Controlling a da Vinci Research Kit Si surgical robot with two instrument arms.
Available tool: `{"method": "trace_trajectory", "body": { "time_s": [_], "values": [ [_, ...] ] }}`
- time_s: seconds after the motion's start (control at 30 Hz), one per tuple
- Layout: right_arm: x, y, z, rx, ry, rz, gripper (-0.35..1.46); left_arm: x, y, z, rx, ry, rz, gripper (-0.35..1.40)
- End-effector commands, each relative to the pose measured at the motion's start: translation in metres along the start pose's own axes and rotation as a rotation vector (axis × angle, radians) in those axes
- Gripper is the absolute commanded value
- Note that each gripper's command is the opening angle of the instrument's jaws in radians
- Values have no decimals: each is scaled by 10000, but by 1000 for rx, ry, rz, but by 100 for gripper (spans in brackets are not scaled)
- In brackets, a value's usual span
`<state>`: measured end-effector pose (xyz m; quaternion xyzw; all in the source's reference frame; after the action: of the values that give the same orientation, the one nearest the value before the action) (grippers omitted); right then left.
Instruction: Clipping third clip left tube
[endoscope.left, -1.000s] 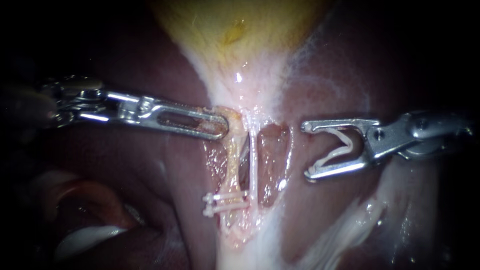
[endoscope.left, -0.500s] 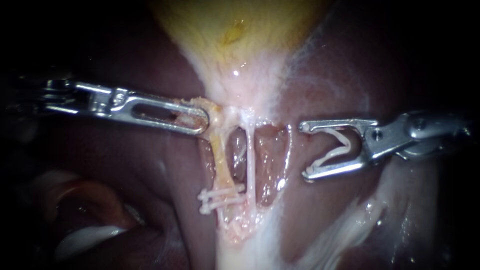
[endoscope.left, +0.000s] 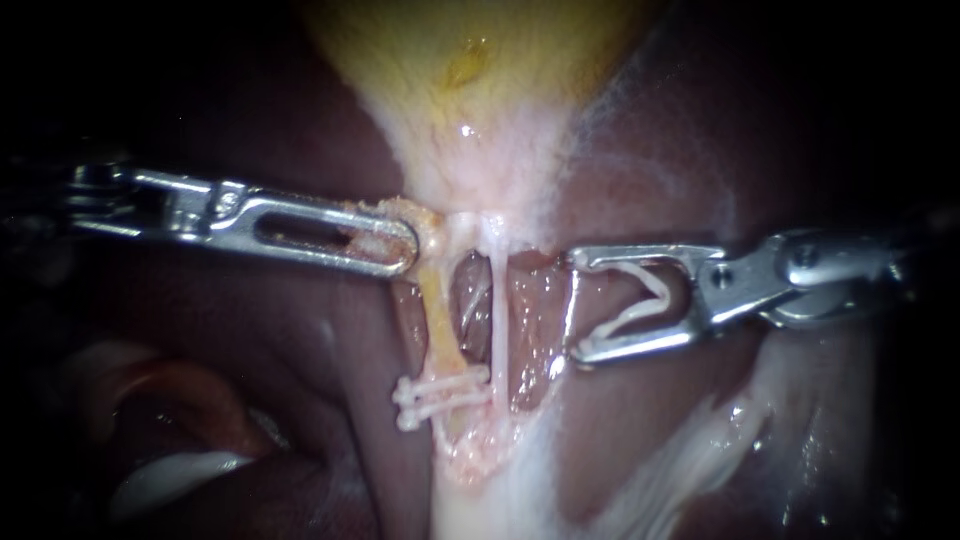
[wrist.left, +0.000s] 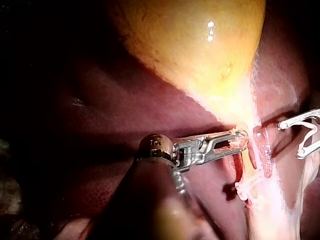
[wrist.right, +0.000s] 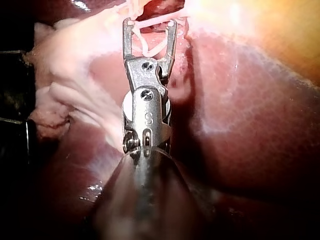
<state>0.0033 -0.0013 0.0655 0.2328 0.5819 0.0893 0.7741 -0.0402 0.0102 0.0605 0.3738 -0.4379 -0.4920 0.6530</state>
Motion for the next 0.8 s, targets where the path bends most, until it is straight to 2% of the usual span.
{"method": "trace_trajectory", "body": {
  "time_s": [0.03,0.33,0.8],
  "values": [
    [-3,0,7,2,0,11,50,0,0,0,-1,0,0,-35],
    [-14,1,50,17,6,63,50,1,-1,1,-1,0,0,-35],
    [-13,3,64,23,10,91,49,2,-3,4,-3,-2,0,-35]
  ]
}}
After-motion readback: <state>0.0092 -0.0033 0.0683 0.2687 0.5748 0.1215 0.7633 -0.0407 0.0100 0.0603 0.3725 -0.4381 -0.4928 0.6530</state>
